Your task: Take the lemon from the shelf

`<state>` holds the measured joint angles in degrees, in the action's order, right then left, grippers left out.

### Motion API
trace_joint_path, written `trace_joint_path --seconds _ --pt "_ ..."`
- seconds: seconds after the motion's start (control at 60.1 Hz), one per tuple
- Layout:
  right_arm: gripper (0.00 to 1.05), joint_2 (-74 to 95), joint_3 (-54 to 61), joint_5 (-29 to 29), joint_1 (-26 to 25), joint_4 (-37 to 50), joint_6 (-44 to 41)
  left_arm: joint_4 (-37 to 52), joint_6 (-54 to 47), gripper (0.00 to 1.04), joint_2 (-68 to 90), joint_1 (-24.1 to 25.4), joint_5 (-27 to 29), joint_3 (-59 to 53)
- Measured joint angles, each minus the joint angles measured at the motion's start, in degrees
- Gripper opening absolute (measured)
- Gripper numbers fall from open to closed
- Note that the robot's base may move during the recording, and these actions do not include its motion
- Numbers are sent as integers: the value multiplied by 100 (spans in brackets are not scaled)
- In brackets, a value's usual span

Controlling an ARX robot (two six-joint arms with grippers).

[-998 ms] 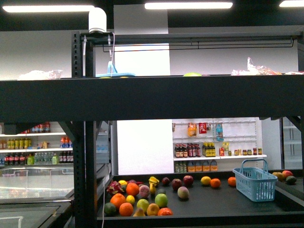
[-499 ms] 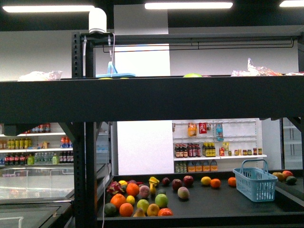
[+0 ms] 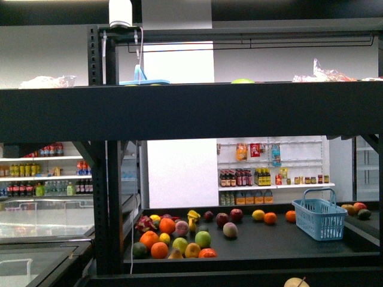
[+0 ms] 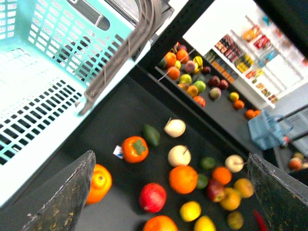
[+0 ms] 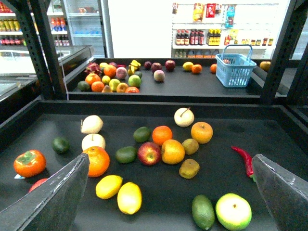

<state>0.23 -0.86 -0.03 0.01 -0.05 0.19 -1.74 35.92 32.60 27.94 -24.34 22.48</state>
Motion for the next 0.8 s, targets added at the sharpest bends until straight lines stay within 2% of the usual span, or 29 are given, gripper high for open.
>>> trace_joint_path --seconds 0.133,0.216,0.532,0.798 --pt "102 0 0 -2 0 0 -2 39 1279 97 1587 658 -474 1285" --pt "102 0 0 -2 0 0 0 83 1899 97 2413 802 -592 1976" --pt "102 0 0 -2 0 0 0 581 3270 97 4321 898 -586 3053" --pt "102 0 0 -2 0 0 0 990 3641 97 5198 881 -483 3410"
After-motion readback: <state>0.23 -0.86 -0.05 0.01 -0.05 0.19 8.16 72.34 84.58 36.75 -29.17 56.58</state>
